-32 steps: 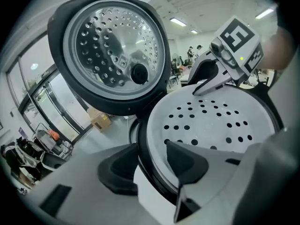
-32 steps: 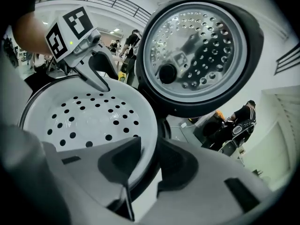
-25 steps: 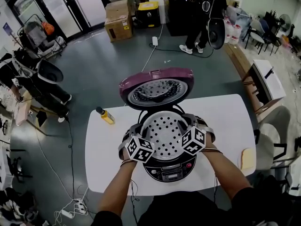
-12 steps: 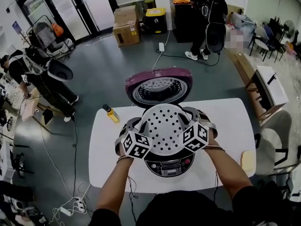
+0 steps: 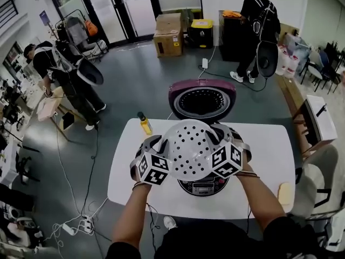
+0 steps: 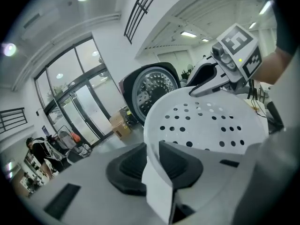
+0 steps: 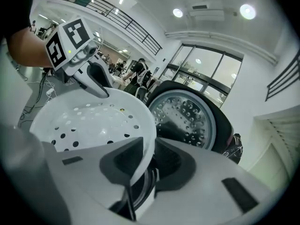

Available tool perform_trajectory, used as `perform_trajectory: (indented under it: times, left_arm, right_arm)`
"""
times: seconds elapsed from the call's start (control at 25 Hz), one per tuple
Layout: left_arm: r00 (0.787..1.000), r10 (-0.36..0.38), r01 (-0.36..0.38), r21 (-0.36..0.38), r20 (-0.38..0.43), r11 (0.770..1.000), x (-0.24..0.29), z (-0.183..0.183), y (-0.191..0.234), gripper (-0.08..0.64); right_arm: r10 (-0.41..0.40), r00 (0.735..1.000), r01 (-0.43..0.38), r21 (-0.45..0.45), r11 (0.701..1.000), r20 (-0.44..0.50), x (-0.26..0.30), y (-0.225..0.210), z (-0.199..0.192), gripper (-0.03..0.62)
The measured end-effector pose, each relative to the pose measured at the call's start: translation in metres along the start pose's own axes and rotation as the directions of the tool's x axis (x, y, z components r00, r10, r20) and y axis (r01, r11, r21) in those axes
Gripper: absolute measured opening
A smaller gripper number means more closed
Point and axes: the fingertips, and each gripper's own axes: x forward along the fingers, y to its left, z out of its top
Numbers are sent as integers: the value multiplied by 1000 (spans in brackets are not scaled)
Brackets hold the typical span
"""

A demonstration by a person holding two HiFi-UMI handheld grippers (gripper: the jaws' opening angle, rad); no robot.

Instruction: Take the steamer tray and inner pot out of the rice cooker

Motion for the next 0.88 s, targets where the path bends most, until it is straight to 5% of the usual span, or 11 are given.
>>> perform_trajectory:
  times: [0.48,0.88]
  left_arm:
    - [999,38,-41,-91,-32,995,-90,-103,65,77]
    - [991,62,-82,-179,-115,980,-132,-223,120,72]
  right_arm:
    - [70,997,-70,-43,997,9,19,110,96,75]
    - [179,984,-177,-97,979,8,66,222,163,78]
